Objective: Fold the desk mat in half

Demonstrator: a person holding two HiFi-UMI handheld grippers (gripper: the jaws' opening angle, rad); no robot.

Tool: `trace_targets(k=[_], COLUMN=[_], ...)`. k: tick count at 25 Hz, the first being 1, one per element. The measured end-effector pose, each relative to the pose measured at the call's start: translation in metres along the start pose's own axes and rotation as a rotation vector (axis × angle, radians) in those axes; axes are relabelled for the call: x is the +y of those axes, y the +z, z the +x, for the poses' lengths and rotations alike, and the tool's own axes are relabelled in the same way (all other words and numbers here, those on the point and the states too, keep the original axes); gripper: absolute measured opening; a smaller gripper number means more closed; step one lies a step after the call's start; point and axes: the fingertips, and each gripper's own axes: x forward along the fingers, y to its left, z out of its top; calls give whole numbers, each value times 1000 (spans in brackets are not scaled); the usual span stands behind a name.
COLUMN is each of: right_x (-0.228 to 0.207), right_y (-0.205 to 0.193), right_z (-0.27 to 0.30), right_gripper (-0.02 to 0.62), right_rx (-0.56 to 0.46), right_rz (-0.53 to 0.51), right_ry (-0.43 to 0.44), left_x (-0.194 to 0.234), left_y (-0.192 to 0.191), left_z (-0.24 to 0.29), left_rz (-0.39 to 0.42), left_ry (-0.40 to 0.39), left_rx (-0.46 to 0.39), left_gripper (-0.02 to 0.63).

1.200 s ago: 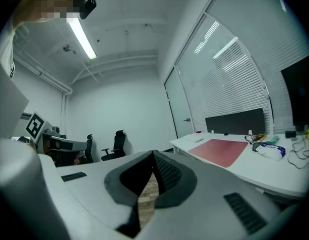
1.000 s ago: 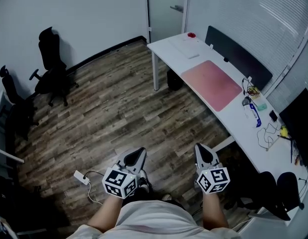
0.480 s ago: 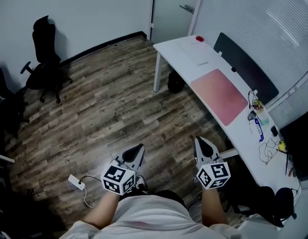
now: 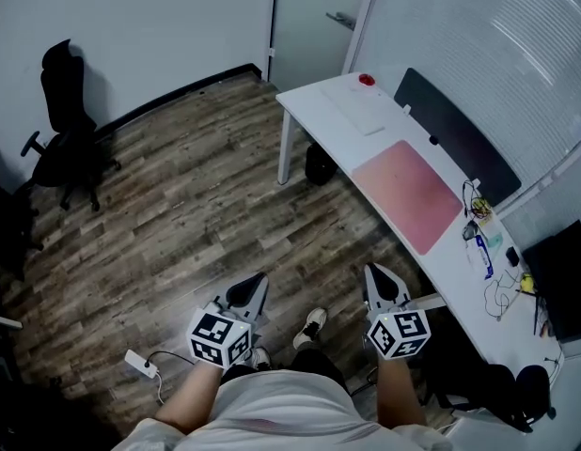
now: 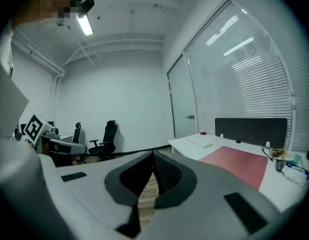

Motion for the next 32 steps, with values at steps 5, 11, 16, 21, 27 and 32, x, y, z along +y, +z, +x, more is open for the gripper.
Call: trace_targets(k=[5, 11, 16, 21, 27, 32], right_x=[-36, -106, -176, -234, -288, -318], right_y=[8, 26, 24, 37, 46, 51], right_z=[41, 83, 120, 151, 168, 174], right_gripper=[52, 52, 52, 52, 52, 52], right_rx=[-7, -46, -26, -60, -72, -65], right_rz=[29, 39, 91, 149, 181, 176], right_ry=[-4, -19, -28, -13, -83, -187], left_x=[18, 25, 19, 14, 8, 11], left_y=[21, 52, 62, 85, 102, 112], left_z=[49, 132, 204, 269, 337, 389], left_rz=[15, 50, 69, 80, 108, 111], left_ry=[7, 3, -3, -14, -85, -190], left_rx=[7, 8, 56, 65, 92, 110], left_gripper=[17, 17, 17, 17, 17, 17])
